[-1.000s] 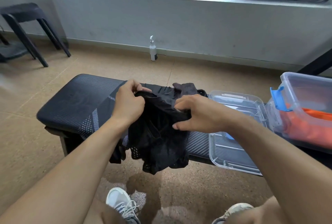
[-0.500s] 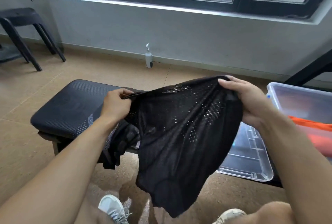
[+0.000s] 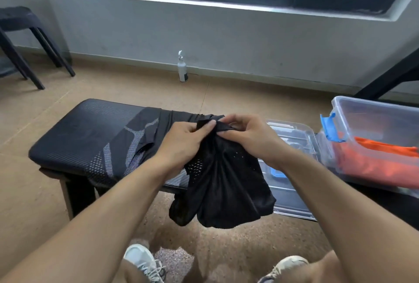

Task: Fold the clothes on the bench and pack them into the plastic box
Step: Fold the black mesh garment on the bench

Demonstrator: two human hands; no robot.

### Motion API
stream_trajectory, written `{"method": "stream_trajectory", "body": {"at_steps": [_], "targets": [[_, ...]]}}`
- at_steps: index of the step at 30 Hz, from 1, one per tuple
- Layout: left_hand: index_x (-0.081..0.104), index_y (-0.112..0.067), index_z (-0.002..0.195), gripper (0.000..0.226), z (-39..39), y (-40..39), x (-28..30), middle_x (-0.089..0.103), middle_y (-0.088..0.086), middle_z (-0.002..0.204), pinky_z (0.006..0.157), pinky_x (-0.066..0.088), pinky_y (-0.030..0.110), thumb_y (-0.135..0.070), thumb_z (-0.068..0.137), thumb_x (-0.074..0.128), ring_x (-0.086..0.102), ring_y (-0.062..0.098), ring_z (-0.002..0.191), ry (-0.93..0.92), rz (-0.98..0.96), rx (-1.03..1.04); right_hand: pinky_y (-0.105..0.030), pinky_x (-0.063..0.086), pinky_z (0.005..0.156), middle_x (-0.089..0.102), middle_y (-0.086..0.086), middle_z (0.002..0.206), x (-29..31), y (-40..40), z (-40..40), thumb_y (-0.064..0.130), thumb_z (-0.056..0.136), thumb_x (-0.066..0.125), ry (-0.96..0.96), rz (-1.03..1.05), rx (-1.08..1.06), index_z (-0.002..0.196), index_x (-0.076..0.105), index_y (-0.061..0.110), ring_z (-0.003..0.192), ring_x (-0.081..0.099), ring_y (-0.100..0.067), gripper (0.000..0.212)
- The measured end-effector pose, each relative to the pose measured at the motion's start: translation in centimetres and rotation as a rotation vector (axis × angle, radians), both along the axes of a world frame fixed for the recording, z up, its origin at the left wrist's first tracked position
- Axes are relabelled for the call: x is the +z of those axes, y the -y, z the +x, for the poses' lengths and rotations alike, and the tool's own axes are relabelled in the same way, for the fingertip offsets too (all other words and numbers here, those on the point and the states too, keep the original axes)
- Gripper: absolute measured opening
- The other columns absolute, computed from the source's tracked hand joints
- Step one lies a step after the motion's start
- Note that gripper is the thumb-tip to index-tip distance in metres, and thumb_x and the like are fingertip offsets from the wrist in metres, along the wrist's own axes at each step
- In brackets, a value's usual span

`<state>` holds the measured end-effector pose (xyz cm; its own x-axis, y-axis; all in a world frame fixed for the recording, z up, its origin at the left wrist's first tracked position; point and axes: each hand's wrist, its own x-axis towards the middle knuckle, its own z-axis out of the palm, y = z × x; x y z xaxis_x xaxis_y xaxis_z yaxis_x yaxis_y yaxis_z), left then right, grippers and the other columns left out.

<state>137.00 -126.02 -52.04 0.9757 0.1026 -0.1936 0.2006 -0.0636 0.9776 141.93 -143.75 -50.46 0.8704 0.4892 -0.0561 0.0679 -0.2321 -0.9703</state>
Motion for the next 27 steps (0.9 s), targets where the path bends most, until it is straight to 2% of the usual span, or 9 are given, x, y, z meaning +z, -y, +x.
{"method": "stream_trajectory", "body": {"at_steps": [3,7,9,12,15,18,20,23,27], "targets": [[0.081,-0.004,0.091,0.042,-0.3,0.7,0.7,0.078,0.022,0.096,0.097,0.055,0.060,-0.043,0.075,0.085,0.075,0.042,0.097,-0.016,-0.178,0.036,-0.029,0.057,0.085,0.079,0.002,0.097,0.1,0.1,-0.1,0.011,0.090,0.074,0.051,-0.002,0.004,0.099,0.073,0.023,0.090,0.074,-0.011,0.015],[0.079,0.001,0.098,0.020,-0.1,0.8,0.5,0.076,0.026,0.098,0.096,0.054,0.062,-0.016,0.086,0.079,0.074,0.043,0.096,-0.027,-0.255,0.111,-0.032,0.058,0.077,0.079,0.001,0.092,0.5,0.4,-0.3,0.014,0.084,0.081,0.018,-0.019,0.059,0.104,0.067,0.026,0.082,0.075,-0.013,0.027],[0.079,-0.001,0.094,0.016,0.3,0.6,0.3,0.077,0.025,0.097,0.093,0.056,0.061,-0.014,0.086,0.079,0.074,0.044,0.096,-0.001,-0.270,0.171,-0.033,0.058,0.070,0.079,-0.002,0.087,0.8,0.7,-0.3,0.014,0.080,0.085,-0.040,-0.051,0.078,0.107,0.065,0.019,0.077,0.075,-0.018,0.034],[0.080,-0.007,0.081,0.011,1.1,-0.2,0.0,0.079,0.017,0.089,0.079,0.064,0.046,-0.017,0.086,0.081,0.077,0.035,0.087,0.057,-0.246,0.305,-0.040,0.059,0.085,0.077,-0.011,0.101,1.7,2.4,-0.2,0.017,0.080,0.085,-0.151,-0.135,0.275,0.109,0.069,0.007,0.094,0.075,-0.026,0.034],[0.080,-0.011,0.077,0.014,2.1,-1.6,-0.5,0.080,0.012,0.086,0.083,0.063,0.049,-0.022,0.085,0.082,0.076,0.032,0.088,0.077,-0.198,0.371,-0.034,0.059,0.080,0.076,-0.012,0.096,2.3,4.4,-0.2,0.022,0.075,0.085,-0.267,-0.063,0.472,0.097,0.072,0.006,0.091,0.074,-0.026,0.030],[0.080,-0.011,0.077,0.014,2.8,-2.5,-1.2,0.080,0.013,0.085,0.086,0.062,0.053,-0.022,0.085,0.083,0.076,0.033,0.089,0.072,-0.177,0.409,-0.029,0.058,0.069,0.072,-0.011,0.087,3.0,6.0,0.0,0.034,0.063,0.093,-0.364,0.130,0.506,0.103,0.059,-0.012,0.077,0.072,-0.021,0.070],[0.080,-0.011,0.079,0.013,3.2,-2.9,-1.5,0.079,0.014,0.087,0.085,0.062,0.052,-0.022,0.084,0.083,0.076,0.034,0.091,0.065,-0.148,0.433,-0.027,0.058,0.058,0.069,-0.011,0.078,3.6,7.0,-0.1,0.031,0.055,0.096,-0.377,0.200,0.479,0.106,0.053,-0.014,0.064,0.070,-0.019,0.081],[0.078,-0.010,0.080,0.013,3.5,-3.2,-1.7,0.079,0.013,0.086,0.077,0.064,0.042,-0.021,0.087,0.081,0.076,0.028,0.082,0.047,-0.130,0.455,-0.024,0.053,0.041,0.068,-0.013,0.069,4.1,8.2,-0.1,0.023,0.055,0.094,-0.389,0.231,0.458,0.098,0.059,-0.008,0.048,0.067,-0.018,0.064],[0.077,-0.009,0.082,0.013,4.0,-3.7,-2.1,0.078,0.012,0.087,0.070,0.064,0.033,-0.020,0.089,0.079,0.074,0.025,0.079,0.033,-0.111,0.474,-0.025,0.057,0.065,0.071,-0.008,0.091,3.6,8.4,0.4,0.022,0.075,0.084,-0.408,0.424,0.475,0.107,0.070,0.009,0.074,0.071,-0.016,0.037]]}}
